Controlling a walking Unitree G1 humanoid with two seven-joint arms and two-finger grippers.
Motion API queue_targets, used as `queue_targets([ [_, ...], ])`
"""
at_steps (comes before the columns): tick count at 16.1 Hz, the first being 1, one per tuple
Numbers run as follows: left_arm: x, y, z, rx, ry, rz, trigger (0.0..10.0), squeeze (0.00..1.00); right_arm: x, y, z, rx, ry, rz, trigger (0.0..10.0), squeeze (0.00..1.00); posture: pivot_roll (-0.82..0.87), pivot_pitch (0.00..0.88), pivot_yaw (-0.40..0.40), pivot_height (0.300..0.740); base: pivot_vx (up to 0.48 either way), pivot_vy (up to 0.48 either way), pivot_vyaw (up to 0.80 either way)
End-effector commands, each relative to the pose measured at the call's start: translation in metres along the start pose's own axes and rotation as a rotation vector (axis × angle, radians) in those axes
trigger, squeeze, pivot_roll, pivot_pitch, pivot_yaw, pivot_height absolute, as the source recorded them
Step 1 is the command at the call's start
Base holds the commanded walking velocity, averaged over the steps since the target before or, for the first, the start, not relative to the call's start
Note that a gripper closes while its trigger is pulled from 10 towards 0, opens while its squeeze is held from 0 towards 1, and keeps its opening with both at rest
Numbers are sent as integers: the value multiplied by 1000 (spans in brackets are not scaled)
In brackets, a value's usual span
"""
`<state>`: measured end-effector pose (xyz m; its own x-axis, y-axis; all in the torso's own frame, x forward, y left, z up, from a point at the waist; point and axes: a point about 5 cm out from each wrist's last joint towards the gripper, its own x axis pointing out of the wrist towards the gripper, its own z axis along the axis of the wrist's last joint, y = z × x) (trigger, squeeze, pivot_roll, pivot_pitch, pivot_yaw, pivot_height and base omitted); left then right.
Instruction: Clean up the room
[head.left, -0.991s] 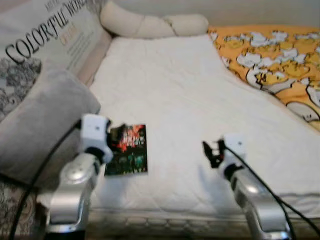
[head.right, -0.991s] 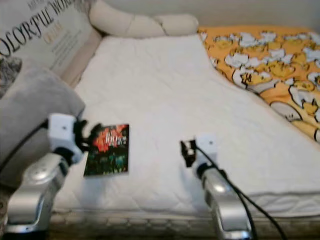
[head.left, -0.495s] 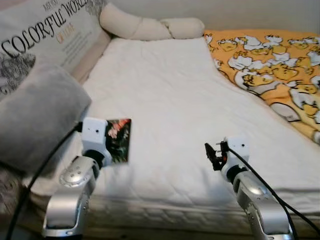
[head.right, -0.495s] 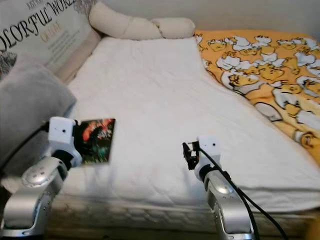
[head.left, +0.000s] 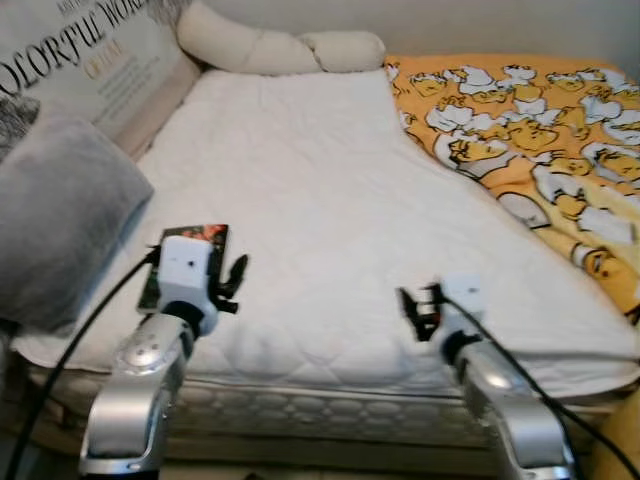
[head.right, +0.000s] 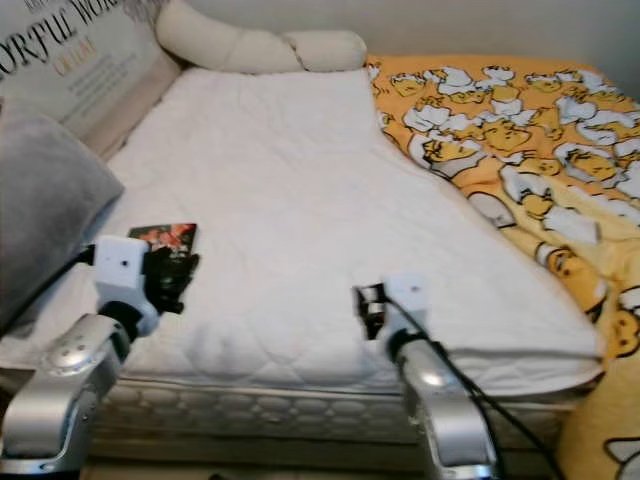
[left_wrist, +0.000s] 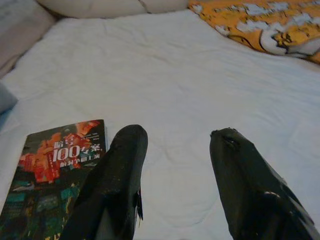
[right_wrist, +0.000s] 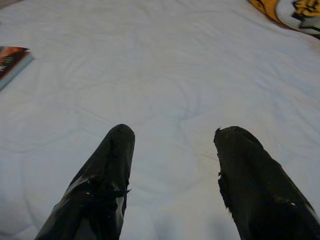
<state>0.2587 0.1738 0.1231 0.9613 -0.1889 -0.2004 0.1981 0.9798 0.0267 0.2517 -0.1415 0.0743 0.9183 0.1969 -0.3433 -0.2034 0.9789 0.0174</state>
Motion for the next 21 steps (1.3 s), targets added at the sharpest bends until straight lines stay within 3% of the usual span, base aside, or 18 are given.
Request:
queue_targets([
  [1, 1, -3, 2, -1, -6, -9, 10000, 0, 0, -9, 4, -33, -14, -39, 10000, 0, -14, 0, 27, 740, 0, -270, 0],
  [21, 0, -8, -6, 22, 13, -33, 10000, 0, 1, -21, 1, -57, -8, -93, 10000, 0, -21, 0, 4, 740, 0, -269, 0],
])
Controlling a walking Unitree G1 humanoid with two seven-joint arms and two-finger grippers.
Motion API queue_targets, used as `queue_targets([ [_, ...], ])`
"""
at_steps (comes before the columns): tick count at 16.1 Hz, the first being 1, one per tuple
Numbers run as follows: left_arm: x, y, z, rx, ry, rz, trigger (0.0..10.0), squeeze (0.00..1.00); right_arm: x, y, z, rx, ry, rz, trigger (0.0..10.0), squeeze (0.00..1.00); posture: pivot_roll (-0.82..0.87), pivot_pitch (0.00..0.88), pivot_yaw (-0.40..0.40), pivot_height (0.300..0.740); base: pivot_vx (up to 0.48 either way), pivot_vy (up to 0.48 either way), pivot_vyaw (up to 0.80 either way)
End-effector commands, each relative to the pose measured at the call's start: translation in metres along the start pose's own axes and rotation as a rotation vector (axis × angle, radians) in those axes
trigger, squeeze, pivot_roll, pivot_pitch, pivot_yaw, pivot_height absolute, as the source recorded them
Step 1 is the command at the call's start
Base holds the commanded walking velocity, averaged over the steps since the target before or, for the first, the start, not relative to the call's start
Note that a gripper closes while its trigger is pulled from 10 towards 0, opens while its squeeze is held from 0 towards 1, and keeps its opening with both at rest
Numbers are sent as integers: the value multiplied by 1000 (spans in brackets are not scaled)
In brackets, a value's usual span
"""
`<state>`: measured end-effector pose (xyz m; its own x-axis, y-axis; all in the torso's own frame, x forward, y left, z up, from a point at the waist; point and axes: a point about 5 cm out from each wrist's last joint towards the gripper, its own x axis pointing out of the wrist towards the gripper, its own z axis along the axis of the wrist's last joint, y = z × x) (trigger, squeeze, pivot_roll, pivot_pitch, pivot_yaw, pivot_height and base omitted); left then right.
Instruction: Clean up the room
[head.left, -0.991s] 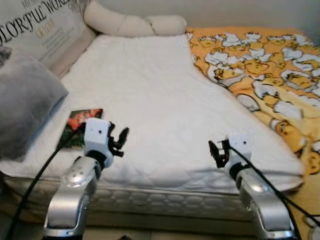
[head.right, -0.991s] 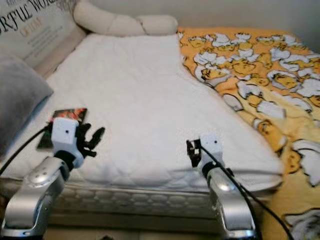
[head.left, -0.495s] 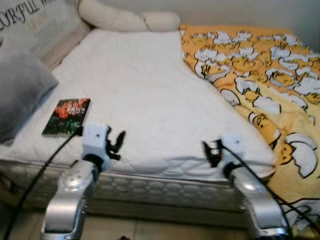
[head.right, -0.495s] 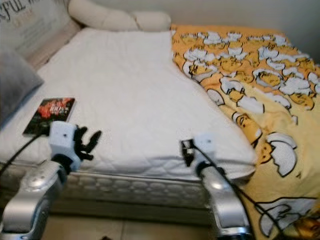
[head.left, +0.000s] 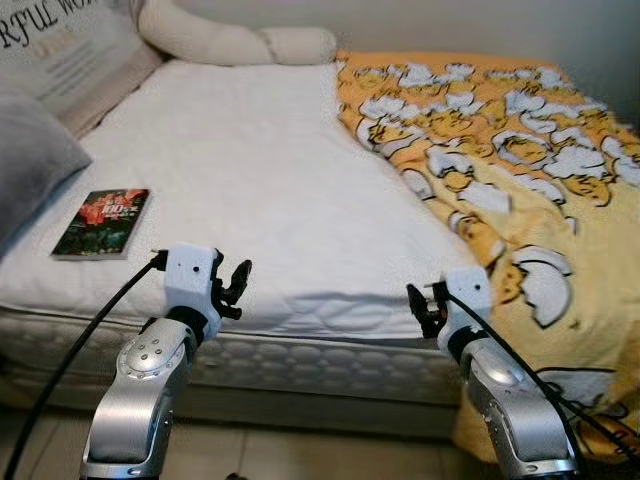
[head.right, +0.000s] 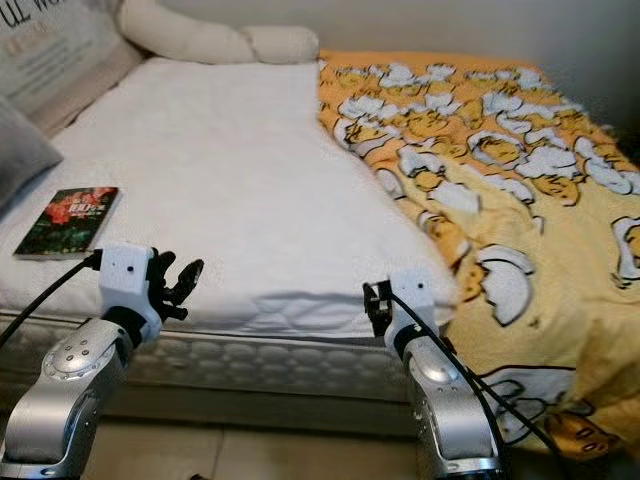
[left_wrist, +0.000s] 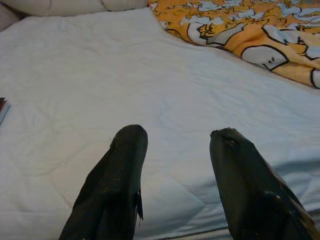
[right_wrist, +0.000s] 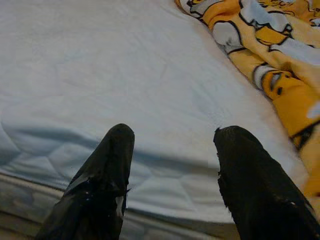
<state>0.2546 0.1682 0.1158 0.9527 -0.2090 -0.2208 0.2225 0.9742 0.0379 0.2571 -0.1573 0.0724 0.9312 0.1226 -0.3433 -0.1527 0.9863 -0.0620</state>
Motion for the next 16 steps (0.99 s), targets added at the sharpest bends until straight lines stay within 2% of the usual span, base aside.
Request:
queue_targets([
  [1, 0, -2, 1, 6, -4, -8, 10000, 0, -1, -5, 0, -1, 0, -13, 10000, 0, -21, 0, 3, 740, 0, -270, 0],
  [8, 1, 1, -1, 11, 3, -5, 10000, 0, 1, -4, 2, -4, -3, -16, 10000, 0, -29, 0, 13, 740, 0, -268, 0],
  [11, 4, 3, 0, -29, -12, 19, 10000, 0, 2, -6, 2, 11, -8, -40, 10000, 0, -29, 0, 18, 740, 0, 0, 0],
  [13, 5, 5, 4, -9, -26, 33, 10000, 0, 2, -6, 3, 10, -13, -37, 10000, 0, -20, 0, 7, 740, 0, 0, 0],
  [16, 4, 5, 4, -25, -48, 37, 10000, 0, 2, -2, 5, -8, -22, -6, 10000, 0, -17, 0, -5, 740, 0, 0, 0],
])
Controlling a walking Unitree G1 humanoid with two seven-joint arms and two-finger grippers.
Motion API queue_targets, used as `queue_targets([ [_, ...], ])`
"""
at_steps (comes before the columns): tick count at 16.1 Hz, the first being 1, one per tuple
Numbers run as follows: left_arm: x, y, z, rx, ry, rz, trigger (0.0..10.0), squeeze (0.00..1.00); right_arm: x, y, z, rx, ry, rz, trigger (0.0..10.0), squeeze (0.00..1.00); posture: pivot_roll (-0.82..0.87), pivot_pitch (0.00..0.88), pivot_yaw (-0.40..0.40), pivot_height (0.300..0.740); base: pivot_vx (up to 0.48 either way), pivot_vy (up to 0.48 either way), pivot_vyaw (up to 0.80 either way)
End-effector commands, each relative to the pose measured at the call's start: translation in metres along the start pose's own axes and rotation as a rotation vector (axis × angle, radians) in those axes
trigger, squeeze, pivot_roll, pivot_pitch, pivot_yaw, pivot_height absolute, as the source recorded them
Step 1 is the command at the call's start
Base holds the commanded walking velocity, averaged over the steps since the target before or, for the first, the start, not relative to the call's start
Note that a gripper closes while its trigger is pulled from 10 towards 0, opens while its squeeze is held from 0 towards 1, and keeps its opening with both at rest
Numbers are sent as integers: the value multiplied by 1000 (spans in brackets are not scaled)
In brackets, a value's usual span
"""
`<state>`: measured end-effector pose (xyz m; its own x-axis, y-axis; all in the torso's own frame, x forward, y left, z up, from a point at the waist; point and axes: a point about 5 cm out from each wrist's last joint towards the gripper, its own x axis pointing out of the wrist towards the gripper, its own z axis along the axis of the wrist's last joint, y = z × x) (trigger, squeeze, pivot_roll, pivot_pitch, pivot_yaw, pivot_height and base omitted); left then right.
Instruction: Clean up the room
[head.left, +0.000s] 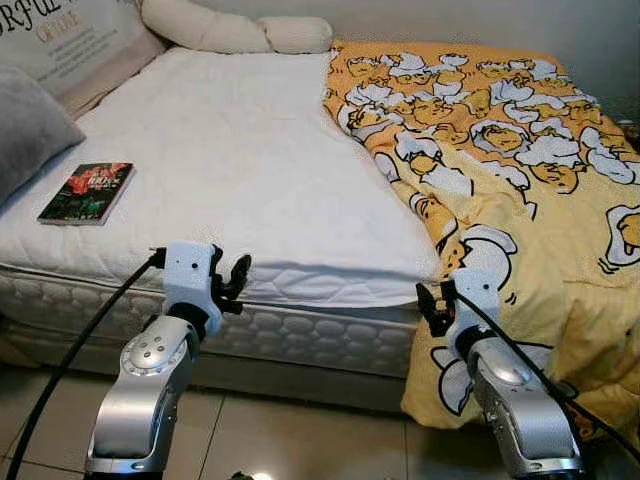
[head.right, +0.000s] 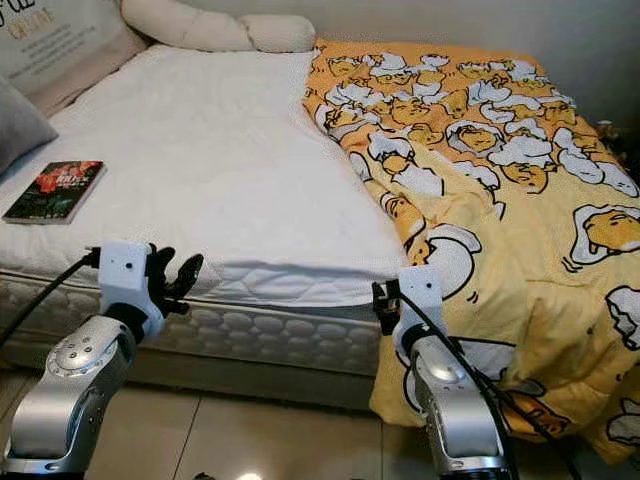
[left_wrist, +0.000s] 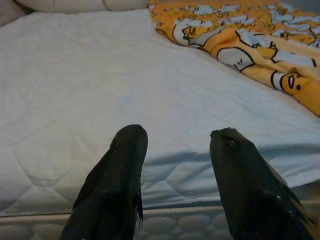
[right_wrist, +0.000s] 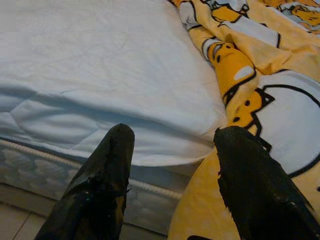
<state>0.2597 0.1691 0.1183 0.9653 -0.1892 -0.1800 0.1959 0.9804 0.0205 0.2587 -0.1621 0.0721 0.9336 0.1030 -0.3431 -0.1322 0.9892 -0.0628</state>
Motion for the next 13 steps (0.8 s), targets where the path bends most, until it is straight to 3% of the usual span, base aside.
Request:
queue_targets([
  [1, -1, 2, 1, -6, -13, 2, 10000, 0, 2, 4, 7, -21, -26, 18, 10000, 0, -16, 0, -9, 740, 0, 0, 0],
  [3, -2, 0, 1, -11, -17, -8, 10000, 0, 4, 4, 7, 7, -15, 16, 10000, 0, -15, 0, -11, 740, 0, 0, -222],
  [8, -1, 0, -1, -29, -9, -22, 10000, 0, 4, 1, 6, 17, -13, 4, 10000, 0, -20, 0, -9, 740, 0, 0, -719],
  [13, 1, -1, 1, -26, -11, -39, 10000, 0, 4, 1, 5, 20, -9, 1, 10000, 0, -18, 0, -4, 740, 201, 0, 0],
])
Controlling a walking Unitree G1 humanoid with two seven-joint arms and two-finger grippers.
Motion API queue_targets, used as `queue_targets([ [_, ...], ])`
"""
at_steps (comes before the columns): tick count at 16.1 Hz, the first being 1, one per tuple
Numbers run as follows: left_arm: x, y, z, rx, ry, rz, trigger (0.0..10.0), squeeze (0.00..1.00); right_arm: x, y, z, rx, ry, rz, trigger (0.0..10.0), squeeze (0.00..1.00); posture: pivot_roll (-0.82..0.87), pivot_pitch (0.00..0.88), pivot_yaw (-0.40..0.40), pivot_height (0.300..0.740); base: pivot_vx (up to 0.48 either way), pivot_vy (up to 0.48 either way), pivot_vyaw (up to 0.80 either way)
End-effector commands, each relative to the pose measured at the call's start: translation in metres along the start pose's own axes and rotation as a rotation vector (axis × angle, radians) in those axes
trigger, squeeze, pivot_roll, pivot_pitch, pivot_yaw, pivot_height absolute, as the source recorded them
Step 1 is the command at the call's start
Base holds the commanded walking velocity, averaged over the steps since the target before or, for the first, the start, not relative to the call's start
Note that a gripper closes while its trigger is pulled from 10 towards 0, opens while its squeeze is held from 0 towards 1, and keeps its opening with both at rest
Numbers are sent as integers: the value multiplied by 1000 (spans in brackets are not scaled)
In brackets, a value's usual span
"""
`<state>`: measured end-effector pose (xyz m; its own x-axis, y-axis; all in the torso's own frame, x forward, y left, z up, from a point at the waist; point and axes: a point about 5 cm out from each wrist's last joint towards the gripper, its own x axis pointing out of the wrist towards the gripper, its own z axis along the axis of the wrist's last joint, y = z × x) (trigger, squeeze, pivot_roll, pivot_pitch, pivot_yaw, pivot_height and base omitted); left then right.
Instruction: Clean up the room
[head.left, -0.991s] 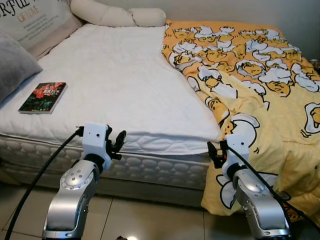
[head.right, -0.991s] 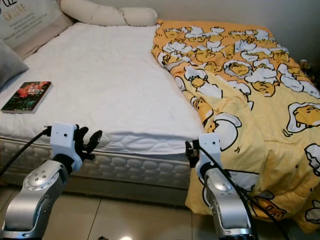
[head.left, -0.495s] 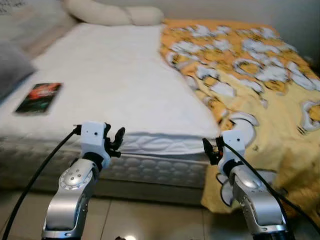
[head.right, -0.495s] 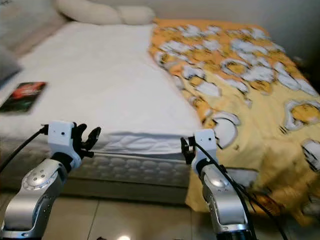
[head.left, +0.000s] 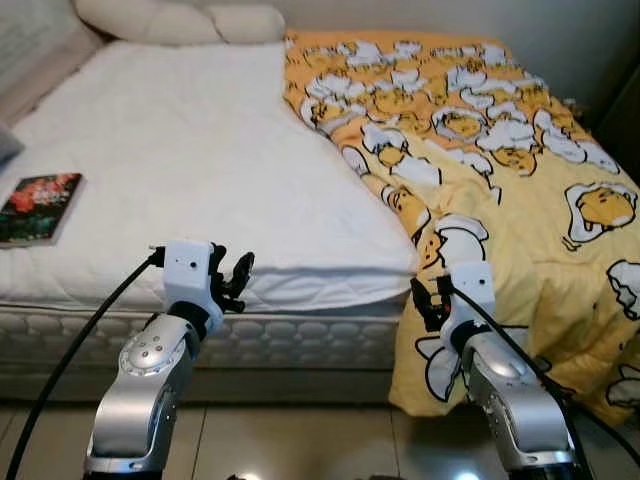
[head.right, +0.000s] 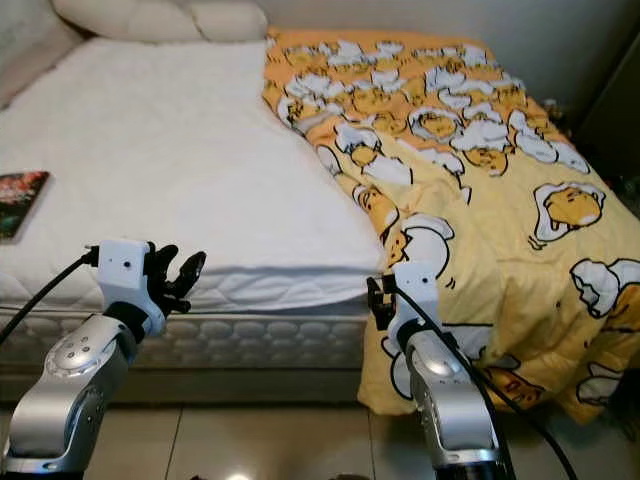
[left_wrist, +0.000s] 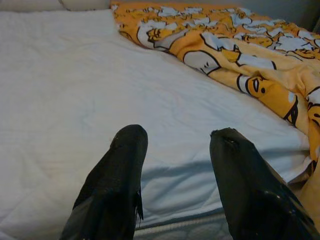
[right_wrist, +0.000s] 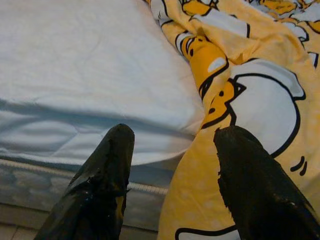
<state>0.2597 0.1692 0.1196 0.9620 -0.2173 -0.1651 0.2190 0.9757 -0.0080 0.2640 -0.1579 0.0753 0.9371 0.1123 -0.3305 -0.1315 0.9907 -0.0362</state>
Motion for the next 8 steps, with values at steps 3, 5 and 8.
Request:
queue_targets([
  [3, 0, -1, 0, 1, 8, -22, 10000, 0, 0, -1, -1, 6, 8, -12, 10000, 0, -18, 0, 7, 740, 275, 0, -608],
  [5, 1, -1, 0, 3, 10, -27, 10000, 0, -1, -1, -2, 2, 6, -14, 10000, 0, -18, 0, 12, 740, 300, 0, -231],
  [8, 2, -1, 1, 4, 10, -36, 10000, 0, -1, -1, -3, -1, 8, -19, 10000, 0, -19, 0, 14, 740, 314, 0, 0],
])
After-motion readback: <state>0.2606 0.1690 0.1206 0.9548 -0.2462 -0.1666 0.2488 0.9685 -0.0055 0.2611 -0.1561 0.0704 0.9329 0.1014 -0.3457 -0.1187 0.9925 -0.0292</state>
